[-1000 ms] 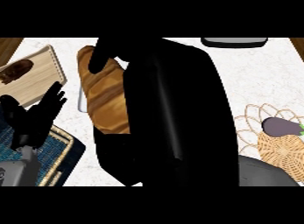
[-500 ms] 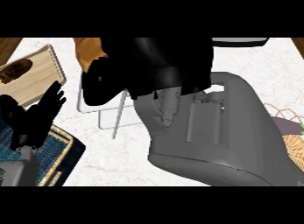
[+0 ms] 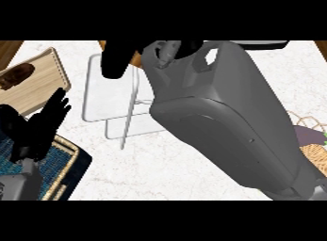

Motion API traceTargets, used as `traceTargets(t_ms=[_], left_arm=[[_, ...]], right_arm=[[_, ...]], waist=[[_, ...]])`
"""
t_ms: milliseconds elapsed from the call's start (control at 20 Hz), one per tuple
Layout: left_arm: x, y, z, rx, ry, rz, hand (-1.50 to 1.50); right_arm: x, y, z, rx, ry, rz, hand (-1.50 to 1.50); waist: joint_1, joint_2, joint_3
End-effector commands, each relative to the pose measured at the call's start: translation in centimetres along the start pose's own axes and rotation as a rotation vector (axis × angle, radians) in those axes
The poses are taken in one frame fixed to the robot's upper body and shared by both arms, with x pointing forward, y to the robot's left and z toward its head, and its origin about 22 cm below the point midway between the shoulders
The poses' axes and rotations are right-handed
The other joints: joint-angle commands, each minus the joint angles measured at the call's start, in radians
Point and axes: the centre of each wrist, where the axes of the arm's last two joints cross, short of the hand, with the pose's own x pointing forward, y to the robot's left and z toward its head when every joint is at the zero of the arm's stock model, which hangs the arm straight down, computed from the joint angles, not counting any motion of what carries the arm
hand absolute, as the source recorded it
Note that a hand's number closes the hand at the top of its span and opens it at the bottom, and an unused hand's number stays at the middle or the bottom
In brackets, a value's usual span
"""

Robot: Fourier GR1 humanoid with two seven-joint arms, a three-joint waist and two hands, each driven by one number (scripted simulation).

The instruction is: Pick the croissant from the placemat and place it in the tiered shelf

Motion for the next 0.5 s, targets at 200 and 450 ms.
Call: traceTargets(t_ms=[200,450], left_arm=[[-4.4,-0.4,-0.4,0.009,0.191,0.022,0.0],[-5.5,0.1,1.3,0.004,0.212,0.035,0.0]], right_arm=[[0.9,1.3,-1.6,-0.023,-0.009,0.012,1.5],[-0.4,1.9,-2.5,-0.004,-0.017,-0.001,1.5]], waist=[[0.0,0.014,-0.02],[0.009,0.012,-0.02]])
